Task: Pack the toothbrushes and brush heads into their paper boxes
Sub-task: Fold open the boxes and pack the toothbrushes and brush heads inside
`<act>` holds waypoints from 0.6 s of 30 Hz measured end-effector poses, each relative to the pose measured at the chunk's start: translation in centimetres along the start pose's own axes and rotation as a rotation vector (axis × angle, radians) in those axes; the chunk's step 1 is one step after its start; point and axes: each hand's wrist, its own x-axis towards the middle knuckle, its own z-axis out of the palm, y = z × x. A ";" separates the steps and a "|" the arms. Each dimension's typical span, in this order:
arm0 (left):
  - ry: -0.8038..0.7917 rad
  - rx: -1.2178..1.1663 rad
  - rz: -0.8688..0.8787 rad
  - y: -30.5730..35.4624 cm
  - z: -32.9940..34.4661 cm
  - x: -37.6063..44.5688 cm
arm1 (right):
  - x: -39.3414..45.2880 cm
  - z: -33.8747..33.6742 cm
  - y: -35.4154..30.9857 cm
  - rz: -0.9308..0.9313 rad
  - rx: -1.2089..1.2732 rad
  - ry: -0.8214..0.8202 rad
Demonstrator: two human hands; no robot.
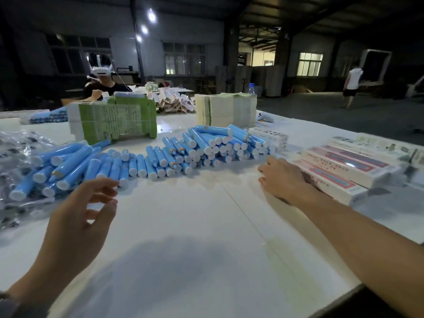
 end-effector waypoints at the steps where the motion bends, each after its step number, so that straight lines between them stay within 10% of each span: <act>1: 0.004 0.011 -0.007 0.0 0.0 0.0 | 0.2 0.2 0.3 -0.011 0.014 0.017; 11: 0.020 0.089 0.028 1.2 -0.3 0.4 | 0.8 -1.6 -2.8 -0.045 0.005 0.161; 18: 0.079 0.179 -0.095 1.2 -1.1 1.0 | -2.6 -9.7 -22.2 -0.489 0.783 0.276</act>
